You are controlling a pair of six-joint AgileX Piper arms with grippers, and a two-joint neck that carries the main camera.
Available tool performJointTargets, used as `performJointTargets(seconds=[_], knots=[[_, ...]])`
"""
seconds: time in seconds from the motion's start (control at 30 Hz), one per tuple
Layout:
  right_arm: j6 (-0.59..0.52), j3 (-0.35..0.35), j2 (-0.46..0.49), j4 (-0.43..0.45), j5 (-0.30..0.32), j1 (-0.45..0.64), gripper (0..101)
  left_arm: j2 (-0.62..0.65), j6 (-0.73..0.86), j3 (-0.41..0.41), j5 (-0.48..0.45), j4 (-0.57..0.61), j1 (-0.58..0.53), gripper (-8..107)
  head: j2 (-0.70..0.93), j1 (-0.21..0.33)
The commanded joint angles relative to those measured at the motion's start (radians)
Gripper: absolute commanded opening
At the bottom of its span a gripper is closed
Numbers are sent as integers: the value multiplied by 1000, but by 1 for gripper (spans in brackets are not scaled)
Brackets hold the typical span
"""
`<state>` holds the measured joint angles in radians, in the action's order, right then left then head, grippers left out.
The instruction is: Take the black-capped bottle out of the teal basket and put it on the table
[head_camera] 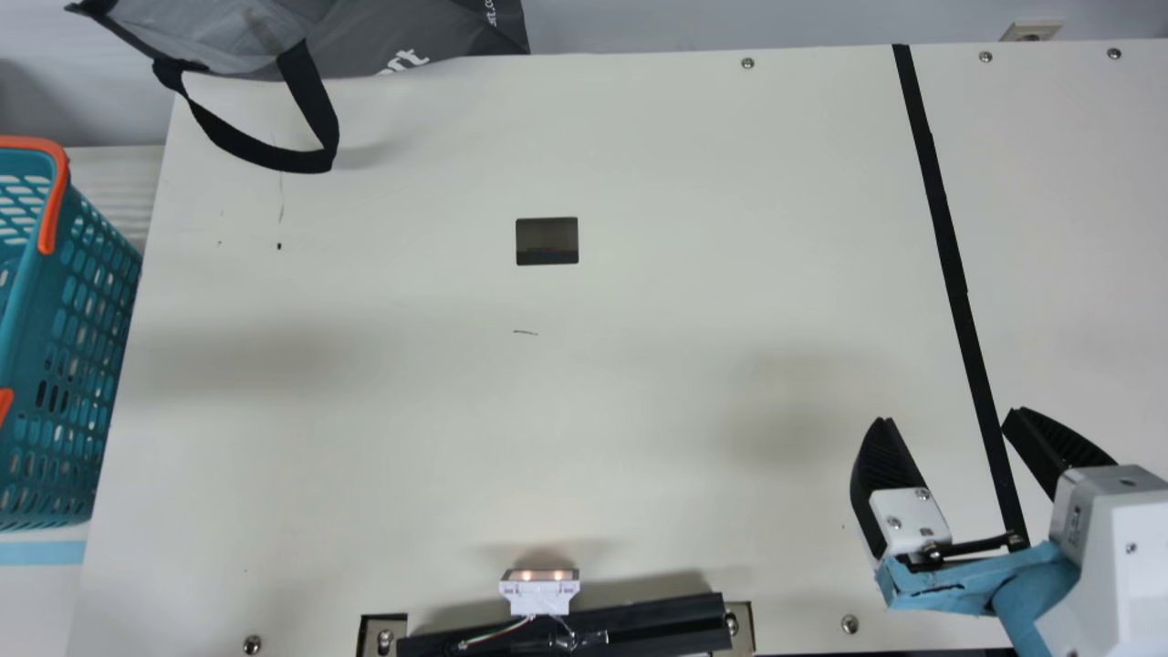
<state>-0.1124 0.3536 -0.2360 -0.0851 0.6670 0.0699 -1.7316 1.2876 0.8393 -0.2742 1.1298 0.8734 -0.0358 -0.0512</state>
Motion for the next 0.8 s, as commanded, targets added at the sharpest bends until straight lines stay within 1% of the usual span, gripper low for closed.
performJointTargets(seconds=[0.0, 0.4, 0.77], knots=[[0, 0, 0, 0, 0, 0, 91, -6, 11, 2, 1, 12, -4, 107, 8, 4], [0, 0, 0, 0, -1, 0, 91, 3, 39, 4, -33, 71, -33, 107, 8, 4], [0, 0, 0, 0, -1, 0, 91, 47, 16, -11, -59, 83, -68, 107, 8, 4]])
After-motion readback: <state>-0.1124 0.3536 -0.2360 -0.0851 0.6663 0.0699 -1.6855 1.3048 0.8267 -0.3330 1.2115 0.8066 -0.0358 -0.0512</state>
